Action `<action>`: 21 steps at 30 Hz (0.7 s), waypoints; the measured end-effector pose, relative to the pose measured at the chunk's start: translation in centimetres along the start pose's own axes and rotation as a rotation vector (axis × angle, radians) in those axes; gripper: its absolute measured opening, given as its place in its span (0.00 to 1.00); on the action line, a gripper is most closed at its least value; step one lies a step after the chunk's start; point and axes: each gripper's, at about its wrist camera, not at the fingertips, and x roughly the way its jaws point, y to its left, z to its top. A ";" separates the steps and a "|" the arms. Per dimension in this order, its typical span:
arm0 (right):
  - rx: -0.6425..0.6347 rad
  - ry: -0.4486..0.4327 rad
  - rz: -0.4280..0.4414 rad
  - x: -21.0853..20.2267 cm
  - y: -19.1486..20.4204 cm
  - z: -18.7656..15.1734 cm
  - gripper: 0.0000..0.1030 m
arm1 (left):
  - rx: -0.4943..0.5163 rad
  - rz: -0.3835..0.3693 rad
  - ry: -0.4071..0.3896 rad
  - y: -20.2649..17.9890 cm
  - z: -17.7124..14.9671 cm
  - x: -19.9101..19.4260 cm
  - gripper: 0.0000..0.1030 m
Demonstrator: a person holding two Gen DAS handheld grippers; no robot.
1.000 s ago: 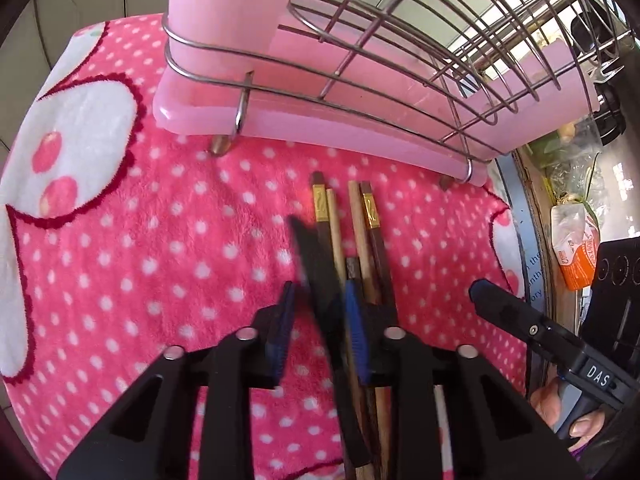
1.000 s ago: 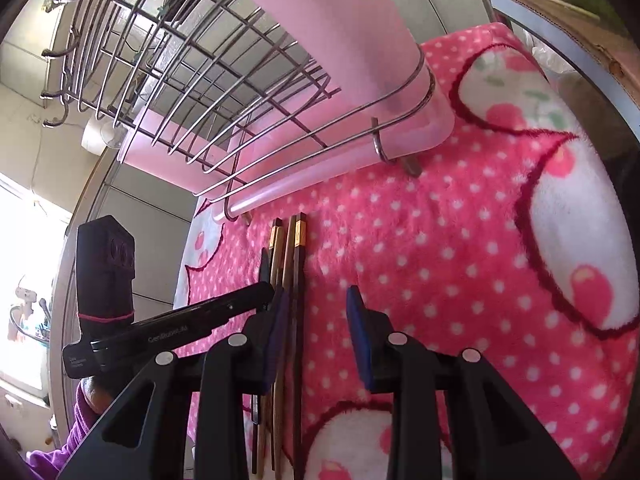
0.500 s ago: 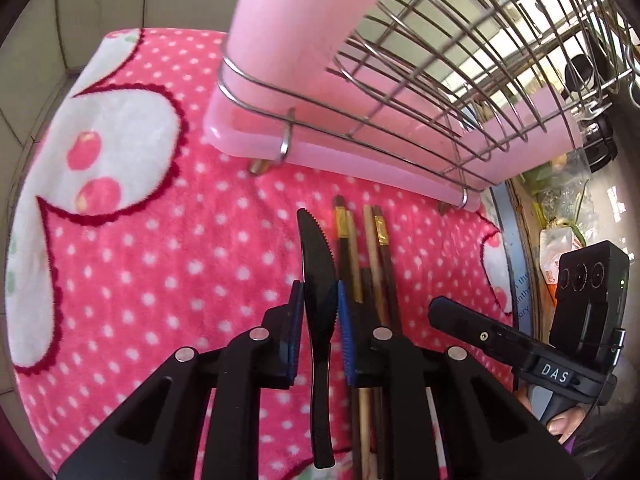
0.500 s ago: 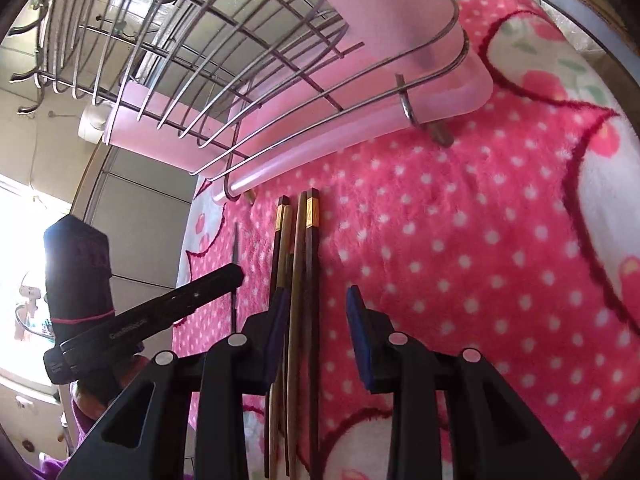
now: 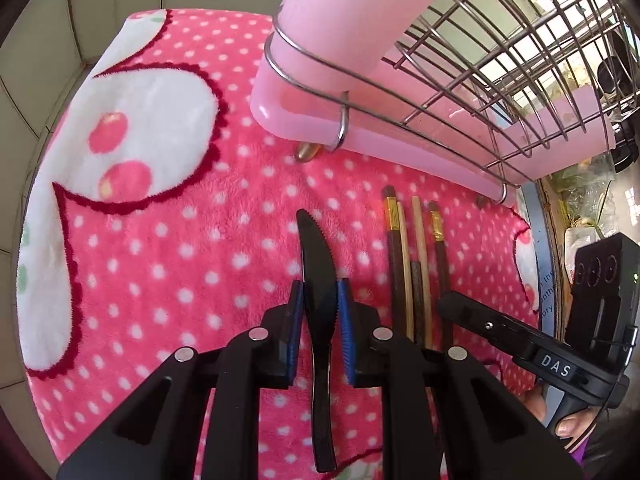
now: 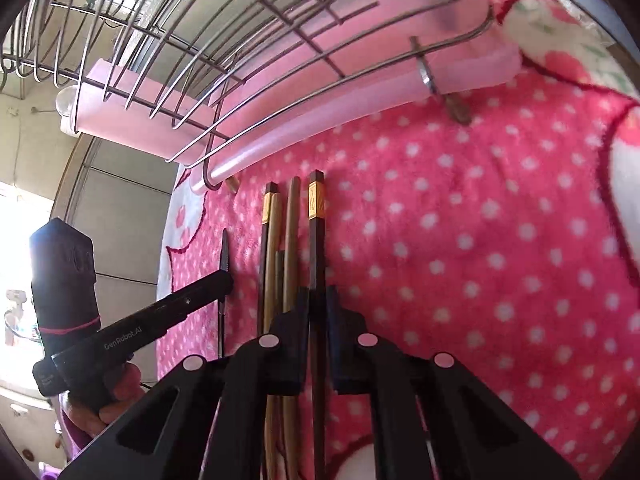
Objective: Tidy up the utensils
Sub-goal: 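Grasp the black knife with the left tool, then grasp a dark chopstick with the right tool while the left tool lifts the knife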
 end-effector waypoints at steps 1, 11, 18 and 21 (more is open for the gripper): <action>-0.004 -0.007 -0.013 -0.7 -0.4 -0.3 0.07 | -0.004 -0.002 0.009 0.0 0.1 0.2 0.16; 0.011 0.068 -0.061 -2.1 -2.6 0.7 0.17 | 0.009 -0.004 0.145 0.0 2.0 1.1 0.17; 0.040 0.108 -0.039 -1.8 -3.4 2.3 0.20 | 0.026 -0.004 0.183 -0.1 2.5 1.3 0.17; 0.051 0.113 -0.031 -1.9 -3.8 2.8 0.19 | 0.025 -0.013 0.189 0.1 2.7 1.4 0.17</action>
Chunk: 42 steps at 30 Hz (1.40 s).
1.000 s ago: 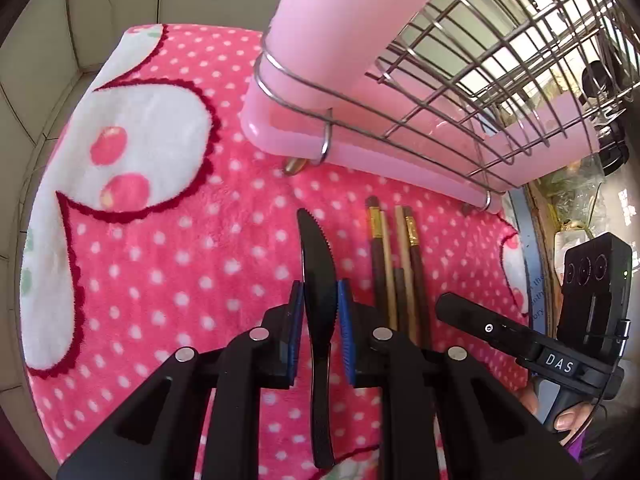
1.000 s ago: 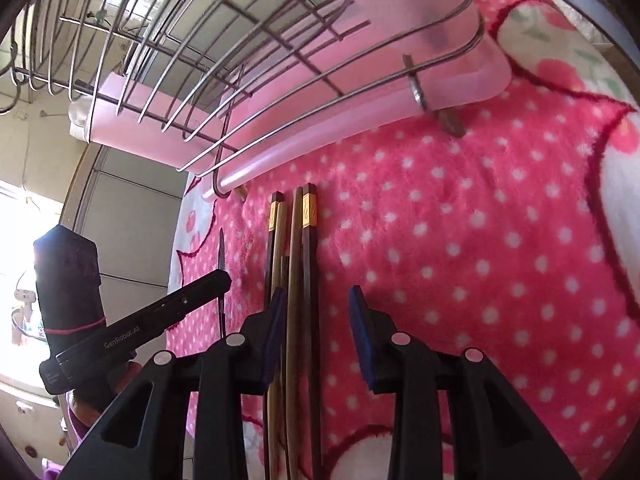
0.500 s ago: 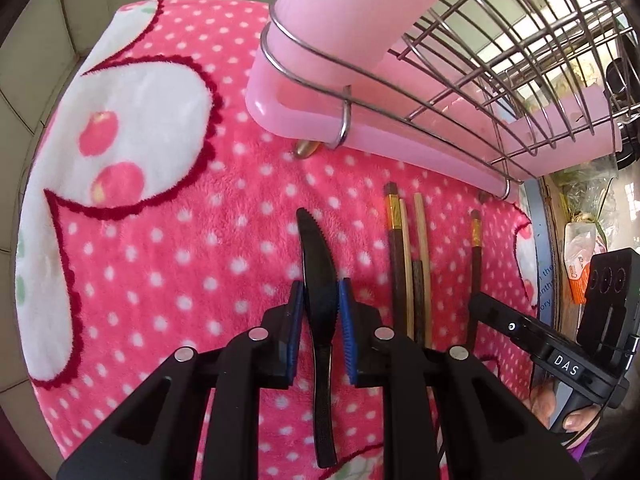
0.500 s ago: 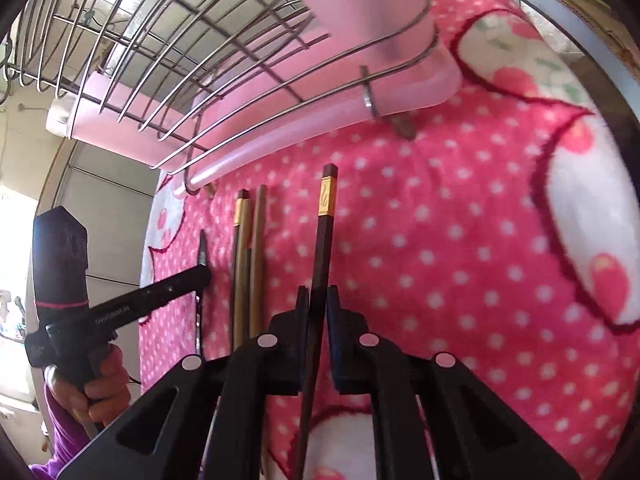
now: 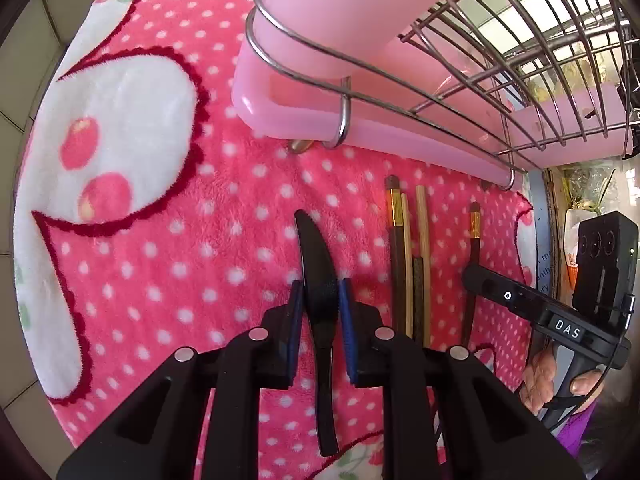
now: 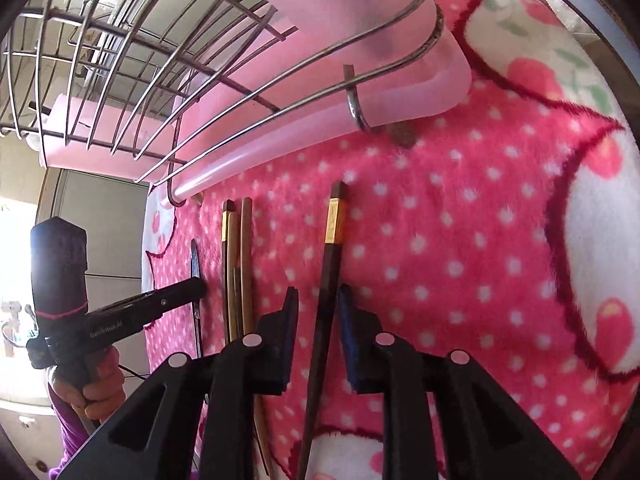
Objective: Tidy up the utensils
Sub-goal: 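Grasp a dark chopstick with the right tool while the left tool lifts the knife, then carry the dark chopstick and black knife up over the pink cup with both tools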
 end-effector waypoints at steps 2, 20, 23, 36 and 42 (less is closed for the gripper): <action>0.004 -0.004 -0.005 0.1 -0.1 0.0 0.11 | 0.009 0.001 -0.003 -0.2 0.0 0.1 0.17; -0.112 -0.280 0.023 -6.5 1.9 -4.3 0.08 | 0.062 -0.090 -0.264 -1.3 -4.5 -5.0 0.15; -0.140 -0.330 0.022 -7.8 2.6 -5.2 0.08 | 0.057 -0.116 -0.331 -1.3 -5.3 -6.8 0.15; -0.203 -0.478 0.020 -11.2 3.5 -7.1 0.07 | 0.062 -0.146 -0.541 -1.6 -7.7 -11.1 0.15; -0.228 -0.557 0.018 -13.6 4.3 -7.2 0.07 | 0.096 -0.181 -0.638 -2.6 -8.0 -13.5 0.15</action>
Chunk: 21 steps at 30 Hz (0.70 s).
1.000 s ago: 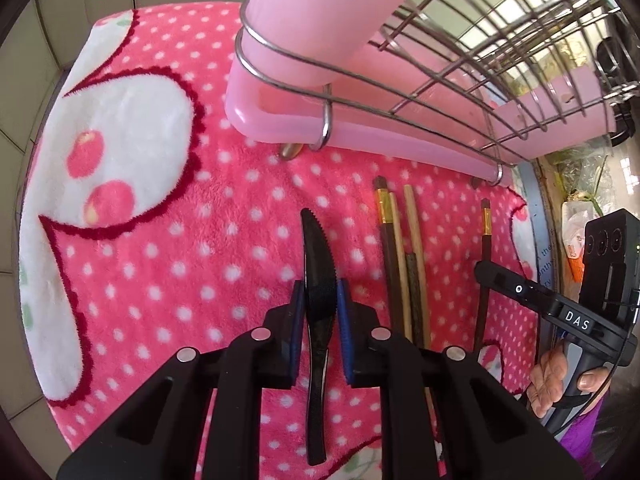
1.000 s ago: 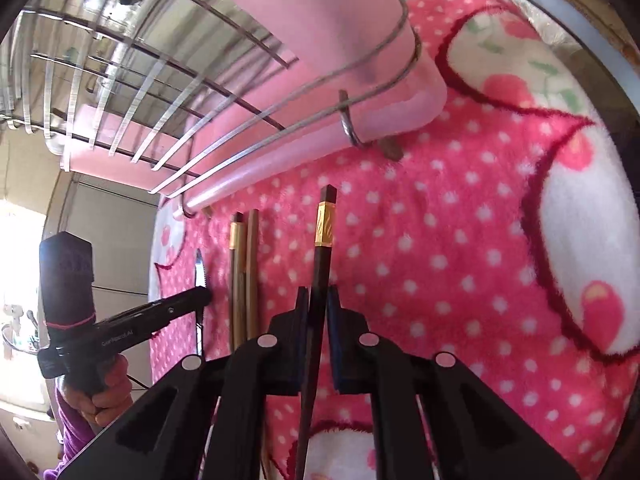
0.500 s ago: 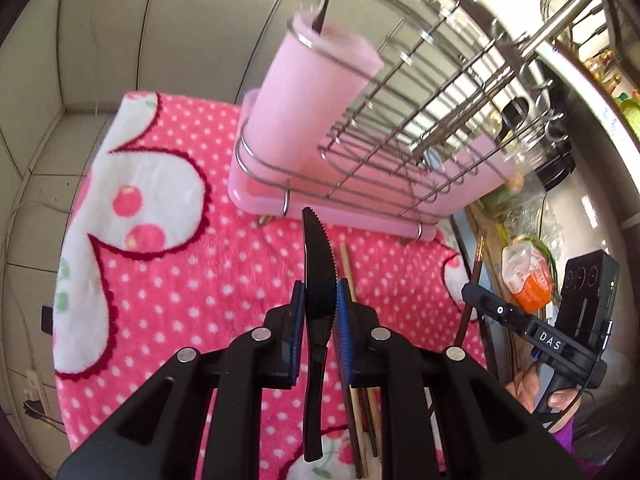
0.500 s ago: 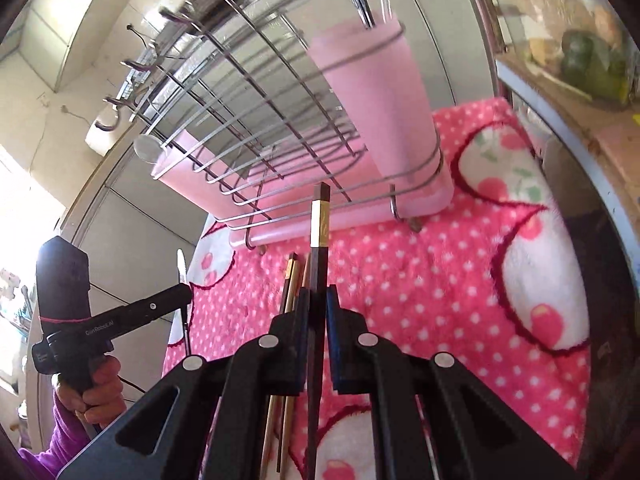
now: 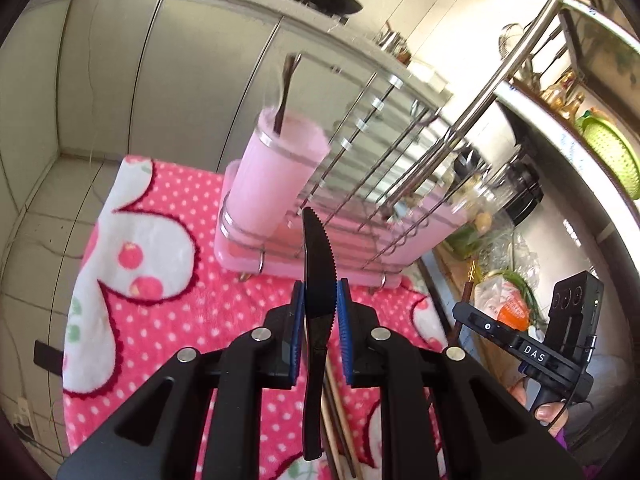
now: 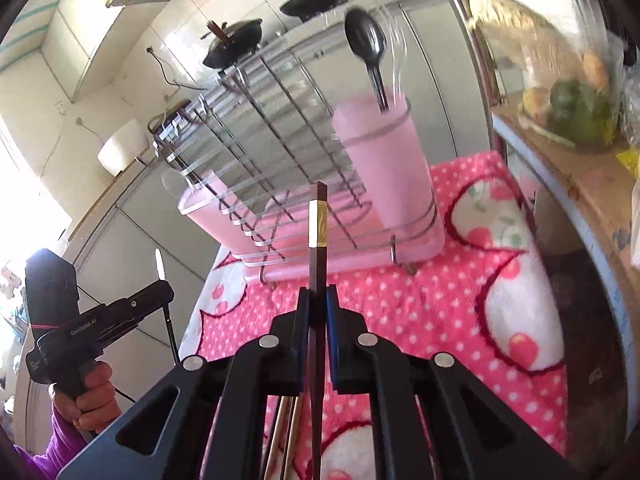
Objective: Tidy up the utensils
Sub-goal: 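Carry the dark chopstick and black knife up over the pink cup with both tools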
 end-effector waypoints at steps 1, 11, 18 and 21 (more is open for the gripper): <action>-0.013 -0.023 -0.001 -0.6 0.3 0.5 0.07 | 0.002 -0.012 -0.023 -0.3 0.5 -0.5 0.15; -0.150 -0.319 -0.034 -6.5 3.6 8.0 0.07 | 0.055 -0.051 -0.240 -2.9 7.3 -3.2 0.15; -0.173 -0.498 -0.050 -8.1 4.1 13.1 0.07 | 0.083 -0.023 -0.420 -4.3 12.5 -3.6 0.15; -0.186 -0.572 -0.067 -8.3 4.0 15.2 0.07 | 0.110 0.030 -0.469 -4.4 13.8 -2.4 0.15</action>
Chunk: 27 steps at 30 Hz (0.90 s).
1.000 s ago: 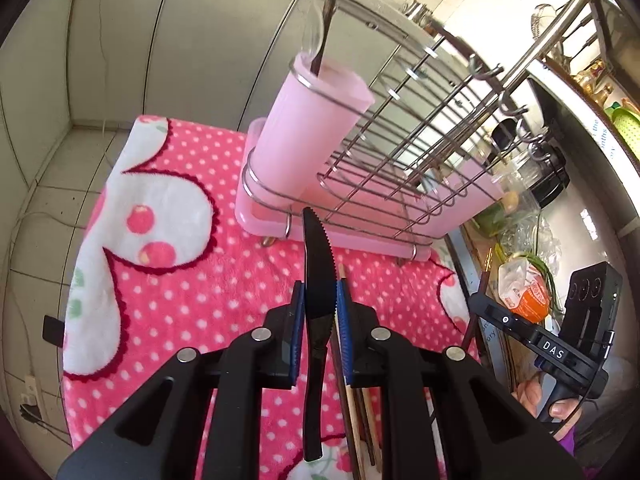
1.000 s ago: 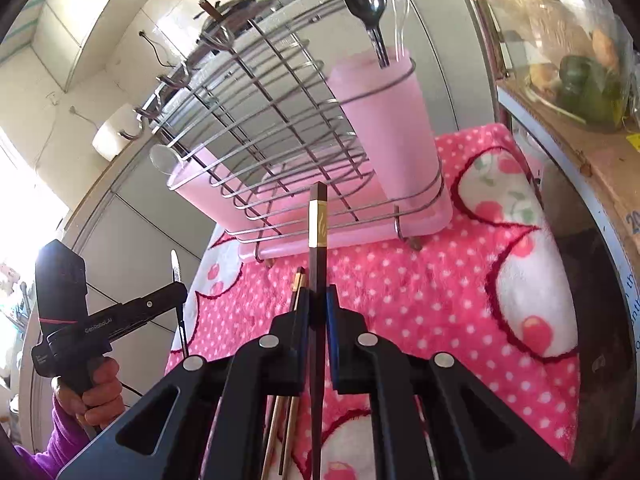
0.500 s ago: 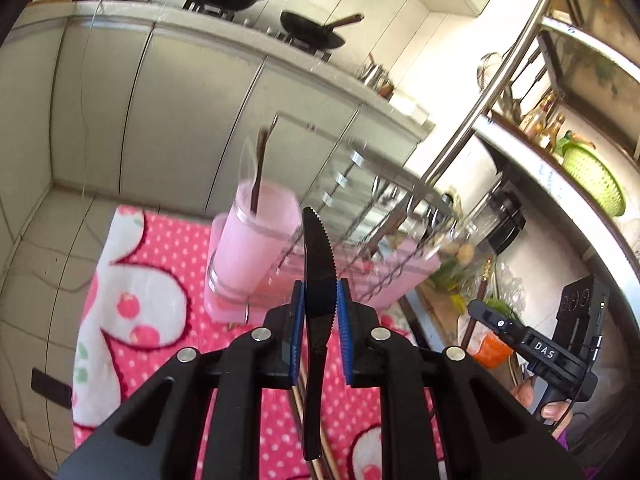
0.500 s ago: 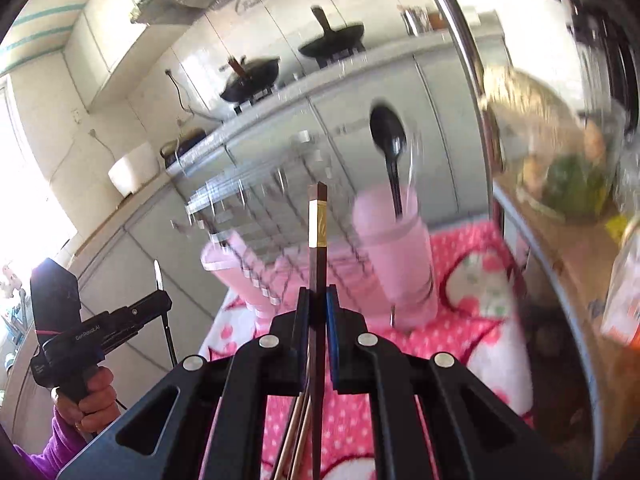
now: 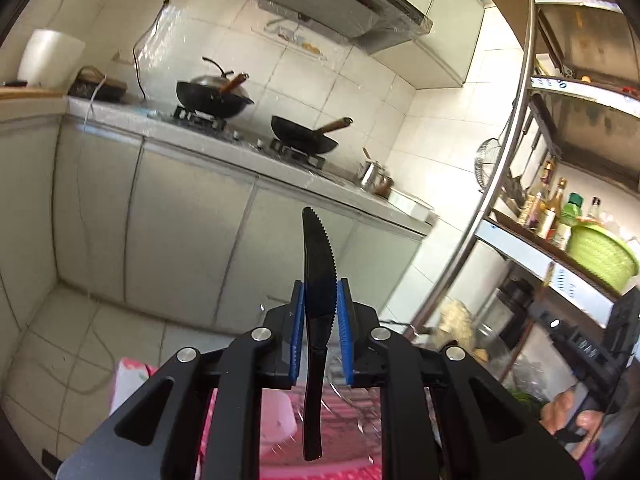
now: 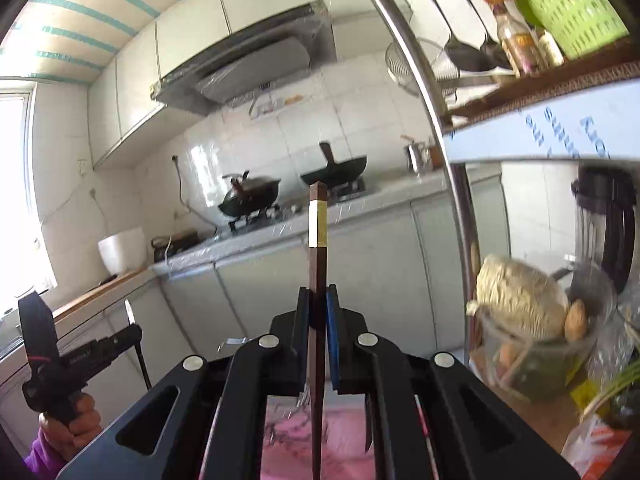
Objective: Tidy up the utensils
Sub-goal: 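Carry the dark chopstick and black knife up over the pink cup with both tools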
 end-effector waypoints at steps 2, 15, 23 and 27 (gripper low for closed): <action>-0.014 -0.050 -0.012 0.5 -0.2 0.9 0.07 | 0.024 0.024 -0.020 0.1 -0.2 1.1 0.15; -0.064 -0.058 -0.085 4.3 -1.2 -1.7 0.07 | 0.078 0.086 -0.054 2.0 -6.2 4.3 0.15; -0.026 0.084 -0.101 4.8 -2.6 -6.2 0.07 | 0.104 0.086 0.031 2.4 -9.4 4.1 0.15; -0.018 0.130 -0.107 4.8 -3.0 -7.8 0.07 | 0.090 0.094 0.071 2.9 -10.5 4.2 0.14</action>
